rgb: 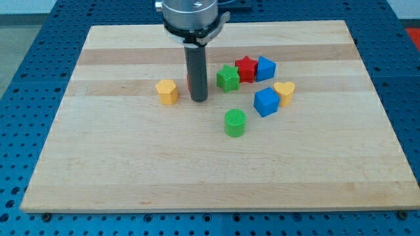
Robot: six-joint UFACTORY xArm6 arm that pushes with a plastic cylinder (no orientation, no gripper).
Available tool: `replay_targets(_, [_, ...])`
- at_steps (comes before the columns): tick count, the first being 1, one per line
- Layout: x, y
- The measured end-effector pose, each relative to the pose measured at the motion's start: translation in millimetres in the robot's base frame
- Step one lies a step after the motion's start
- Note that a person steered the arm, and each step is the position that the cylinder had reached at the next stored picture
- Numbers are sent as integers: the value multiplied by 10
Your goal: Slide the red circle towards the top left of the board
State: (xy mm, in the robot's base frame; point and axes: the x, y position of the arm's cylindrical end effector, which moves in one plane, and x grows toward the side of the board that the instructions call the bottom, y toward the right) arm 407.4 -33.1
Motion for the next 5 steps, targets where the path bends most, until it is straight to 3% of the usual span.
replay_targets(3, [-1002,4])
replay_targets(5, [-799,-442])
